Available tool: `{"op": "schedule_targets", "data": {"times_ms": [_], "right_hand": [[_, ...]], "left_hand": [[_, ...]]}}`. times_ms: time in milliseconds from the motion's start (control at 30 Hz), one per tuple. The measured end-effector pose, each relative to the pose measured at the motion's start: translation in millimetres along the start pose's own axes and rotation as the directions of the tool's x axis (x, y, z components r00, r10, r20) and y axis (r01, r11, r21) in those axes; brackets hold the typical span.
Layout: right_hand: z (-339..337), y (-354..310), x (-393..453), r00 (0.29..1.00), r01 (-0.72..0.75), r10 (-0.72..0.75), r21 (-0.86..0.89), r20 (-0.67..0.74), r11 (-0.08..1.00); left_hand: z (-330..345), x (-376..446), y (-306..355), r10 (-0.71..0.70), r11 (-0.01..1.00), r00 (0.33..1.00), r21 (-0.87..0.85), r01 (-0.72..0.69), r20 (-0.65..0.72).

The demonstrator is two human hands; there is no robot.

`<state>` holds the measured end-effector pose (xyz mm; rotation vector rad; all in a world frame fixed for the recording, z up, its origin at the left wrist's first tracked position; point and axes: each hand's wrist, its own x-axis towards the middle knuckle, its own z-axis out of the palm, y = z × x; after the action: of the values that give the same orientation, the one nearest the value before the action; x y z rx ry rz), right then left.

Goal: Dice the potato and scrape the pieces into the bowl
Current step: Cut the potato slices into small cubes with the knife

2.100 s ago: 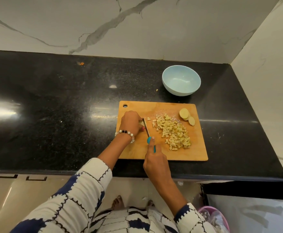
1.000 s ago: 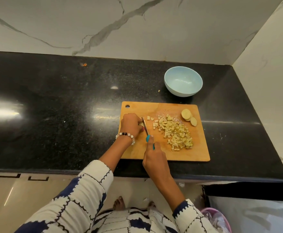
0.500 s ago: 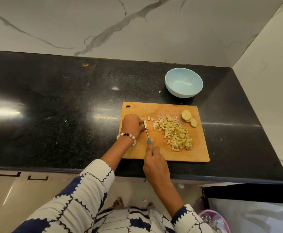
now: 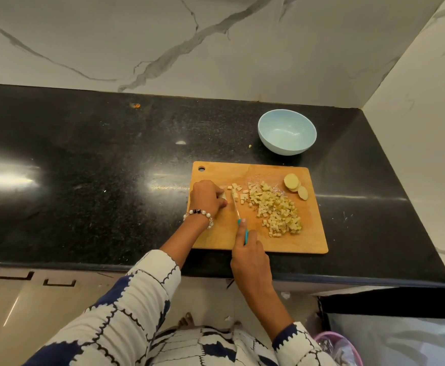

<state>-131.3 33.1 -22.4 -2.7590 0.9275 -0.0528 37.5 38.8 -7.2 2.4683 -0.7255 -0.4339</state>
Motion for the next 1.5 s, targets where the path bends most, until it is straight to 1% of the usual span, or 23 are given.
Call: {"op": "schedule_targets", "data": {"times_ms": [67, 167, 233, 333, 400, 533, 700, 800, 900, 967, 1033, 1100, 1233, 1367, 1433, 1500], "right_hand": [[0, 10, -1, 1.0, -0.006, 0.006, 0.068, 0.003, 0.998], [-5, 11, -2, 0.994, -0.034, 0.062, 0.274, -0.092, 0.961], [-2, 10, 2, 0.992, -0.005, 0.047, 0.334, -0.115, 0.942], [-3, 6, 9, 0.993, 0.054, -0.018, 0.328, -0.112, 0.943], [-2, 3, 12, 0.997, 0.048, -0.026, 0.302, -0.074, 0.952], [2, 5, 14, 0.998, 0.045, -0.034, 0.27, -0.044, 0.962], [2, 0, 19, 0.997, 0.064, -0.07, 0.189, 0.027, 0.98], [3, -1, 19, 0.997, 0.081, -0.081, 0.109, -0.002, 0.991], [5, 3, -5, 0.993, 0.109, -0.108, 0.019, -0.052, 0.994], [5, 9, -22, 0.99, 0.134, -0.135, -0.015, -0.038, 0.991], [4, 12, -25, 0.993, 0.117, -0.117, -0.029, -0.031, 0.993], [3, 10, -16, 0.994, 0.095, -0.097, -0.046, -0.058, 0.994], [-1, 5, -9, 0.996, 0.067, -0.065, 0.024, -0.06, 0.997], [-2, 11, -13, 0.998, 0.003, 0.013, 0.245, -0.064, 0.97], [-1, 9, -10, 0.994, 0.02, 0.012, 0.3, -0.106, 0.954], [6, 5, -5, 0.991, 0.066, -0.03, 0.287, -0.129, 0.956]], "left_hand": [[0, 0, 0, -0.001, 1.0, 1.0, -0.018, 0.001, 0.007], [0, -1, -4, -0.015, 0.999, 1.0, -0.049, 0.016, 0.013], [0, -2, -6, -0.03, 0.998, 1.0, -0.049, 0.03, -0.002], [1, -4, -7, -0.031, 0.998, 0.999, -0.051, 0.03, -0.024], [0, -5, -6, -0.031, 0.998, 0.999, -0.048, 0.029, -0.031], [1, -4, -3, -0.038, 0.999, 0.999, -0.024, 0.037, -0.037], [2, -3, -2, -0.062, 0.997, 0.997, -0.046, 0.06, -0.048], [4, -5, -1, -0.069, 0.996, 0.996, -0.06, 0.066, -0.057], [6, -5, -2, -0.072, 0.994, 0.995, -0.091, 0.066, -0.066], [5, -5, -1, -0.074, 0.994, 0.995, -0.087, 0.069, -0.062], [5, -5, 0, -0.075, 0.995, 0.996, -0.075, 0.071, -0.051], [5, -4, 0, -0.077, 0.994, 0.996, -0.075, 0.074, -0.047], [5, -6, 1, -0.085, 0.992, 0.995, -0.098, 0.079, -0.049], [4, -8, -9, -0.066, 0.979, 0.998, -0.193, 0.061, -0.022], [2, -10, -15, -0.087, 0.969, 0.994, -0.235, 0.071, -0.06], [0, -12, -20, -0.131, 0.96, 0.983, -0.264, 0.092, -0.131]]}}
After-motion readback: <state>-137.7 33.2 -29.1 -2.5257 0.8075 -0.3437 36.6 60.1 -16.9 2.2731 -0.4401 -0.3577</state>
